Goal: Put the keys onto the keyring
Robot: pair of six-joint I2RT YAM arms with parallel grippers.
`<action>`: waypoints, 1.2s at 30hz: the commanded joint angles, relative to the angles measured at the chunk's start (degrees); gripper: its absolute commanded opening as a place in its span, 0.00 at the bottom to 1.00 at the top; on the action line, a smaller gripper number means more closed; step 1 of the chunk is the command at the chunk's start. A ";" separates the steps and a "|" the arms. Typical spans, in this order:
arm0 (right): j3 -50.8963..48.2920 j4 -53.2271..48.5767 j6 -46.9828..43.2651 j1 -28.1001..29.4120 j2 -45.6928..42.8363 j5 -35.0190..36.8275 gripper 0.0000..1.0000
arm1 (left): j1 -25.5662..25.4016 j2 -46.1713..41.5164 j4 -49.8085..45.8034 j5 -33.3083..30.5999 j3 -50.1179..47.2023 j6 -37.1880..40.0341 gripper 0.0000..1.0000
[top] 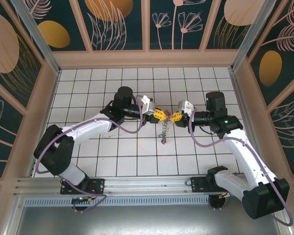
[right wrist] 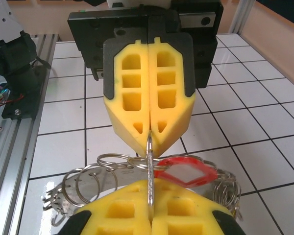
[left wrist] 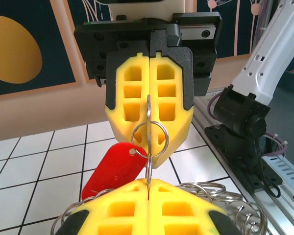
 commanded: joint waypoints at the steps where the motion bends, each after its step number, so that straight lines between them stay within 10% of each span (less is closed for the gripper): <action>1: 3.91 -1.75 -1.91 -0.36 -0.42 -0.60 0.00 | 0.12 -1.55 -7.03 -1.31 2.62 6.18 0.00; 17: 15.97 -8.96 -5.13 9.64 7.62 19.20 0.00 | 0.17 -0.18 -9.30 -3.40 3.70 7.00 0.00; 23: 20.08 -12.75 -8.17 11.52 10.04 31.16 0.00 | 1.23 -1.74 -10.19 -4.12 1.94 6.12 0.21; 36: 17.04 -0.47 -38.18 22.79 9.84 68.24 0.00 | 5.66 -11.07 -4.94 -5.44 -8.07 1.28 0.31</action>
